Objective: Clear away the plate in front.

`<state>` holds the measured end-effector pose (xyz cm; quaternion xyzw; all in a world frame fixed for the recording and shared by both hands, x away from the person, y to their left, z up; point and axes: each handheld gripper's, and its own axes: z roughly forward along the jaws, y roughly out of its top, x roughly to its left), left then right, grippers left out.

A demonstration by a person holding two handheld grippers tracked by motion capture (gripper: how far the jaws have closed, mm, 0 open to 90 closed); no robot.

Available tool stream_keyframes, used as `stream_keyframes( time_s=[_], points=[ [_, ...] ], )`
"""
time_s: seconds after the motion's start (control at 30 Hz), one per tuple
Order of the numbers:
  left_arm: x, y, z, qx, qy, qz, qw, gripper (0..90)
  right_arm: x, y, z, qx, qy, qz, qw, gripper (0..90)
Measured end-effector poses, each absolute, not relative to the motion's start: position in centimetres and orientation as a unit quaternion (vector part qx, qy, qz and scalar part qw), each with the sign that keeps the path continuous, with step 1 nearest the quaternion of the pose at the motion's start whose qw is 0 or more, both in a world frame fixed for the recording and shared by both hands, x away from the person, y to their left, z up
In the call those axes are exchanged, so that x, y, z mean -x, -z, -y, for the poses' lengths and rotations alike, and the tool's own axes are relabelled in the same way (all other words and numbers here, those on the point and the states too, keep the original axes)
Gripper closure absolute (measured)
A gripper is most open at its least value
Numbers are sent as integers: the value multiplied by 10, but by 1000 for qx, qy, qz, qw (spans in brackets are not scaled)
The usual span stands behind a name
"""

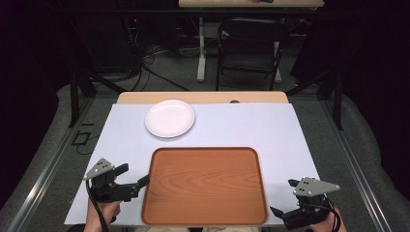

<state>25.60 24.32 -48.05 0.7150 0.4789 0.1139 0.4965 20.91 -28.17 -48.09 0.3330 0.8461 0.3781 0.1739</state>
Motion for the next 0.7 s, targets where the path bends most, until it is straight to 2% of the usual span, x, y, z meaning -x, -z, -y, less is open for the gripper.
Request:
stream_keyframes(
  time_s=[0.7],
  points=[
    [-291, 487, -205, -679, -63, -525, 509, 20, -209, 481, 282, -333, -378, -847, 173, 0]
  ],
)
